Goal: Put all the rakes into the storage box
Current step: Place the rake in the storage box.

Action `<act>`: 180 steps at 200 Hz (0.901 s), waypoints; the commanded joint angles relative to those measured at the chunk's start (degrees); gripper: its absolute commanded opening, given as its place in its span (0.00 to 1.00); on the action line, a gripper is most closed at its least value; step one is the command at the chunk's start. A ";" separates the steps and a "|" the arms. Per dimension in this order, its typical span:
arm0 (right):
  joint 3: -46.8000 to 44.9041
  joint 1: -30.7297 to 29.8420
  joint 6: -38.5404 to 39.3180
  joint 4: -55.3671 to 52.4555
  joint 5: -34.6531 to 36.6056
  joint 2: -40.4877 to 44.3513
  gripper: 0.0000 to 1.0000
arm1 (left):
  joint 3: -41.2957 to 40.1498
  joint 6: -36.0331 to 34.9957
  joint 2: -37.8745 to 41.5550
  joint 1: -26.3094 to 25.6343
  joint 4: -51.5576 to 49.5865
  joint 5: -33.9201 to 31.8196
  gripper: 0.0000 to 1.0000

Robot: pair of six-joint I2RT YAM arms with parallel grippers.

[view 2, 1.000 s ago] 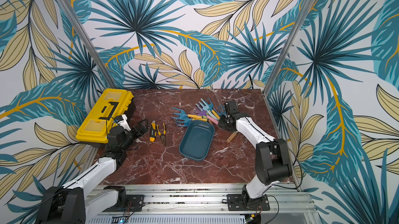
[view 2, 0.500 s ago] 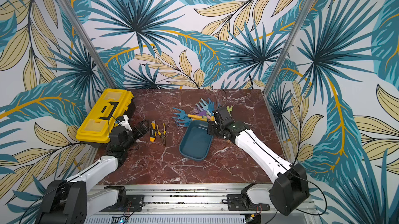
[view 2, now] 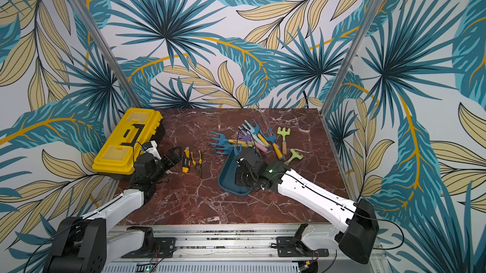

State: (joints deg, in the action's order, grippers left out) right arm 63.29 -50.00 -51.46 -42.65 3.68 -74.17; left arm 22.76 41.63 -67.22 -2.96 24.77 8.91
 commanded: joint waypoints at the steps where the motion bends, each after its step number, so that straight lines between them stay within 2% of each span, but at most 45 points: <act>1: -0.48 -2.25 -5.75 -3.53 4.01 -1.28 0.17 | -1.41 0.17 0.32 -0.13 1.83 0.73 1.00; 74: 1.92 -6.16 -11.25 -5.61 8.90 -8.51 0.17 | -1.69 0.26 2.28 -0.12 0.92 0.84 1.00; 152: 9.67 -6.16 -10.17 -6.40 13.94 -20.15 0.17 | -1.71 0.29 2.79 -0.21 0.75 0.84 1.00; 180: 12.15 -6.20 -10.83 -6.39 12.58 -24.52 0.18 | -1.67 0.24 2.54 -0.20 0.96 0.91 1.00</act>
State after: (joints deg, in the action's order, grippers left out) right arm 73.78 -55.92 -61.71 -47.90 15.22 -95.92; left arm 22.76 41.91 -65.47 -2.96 24.67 9.47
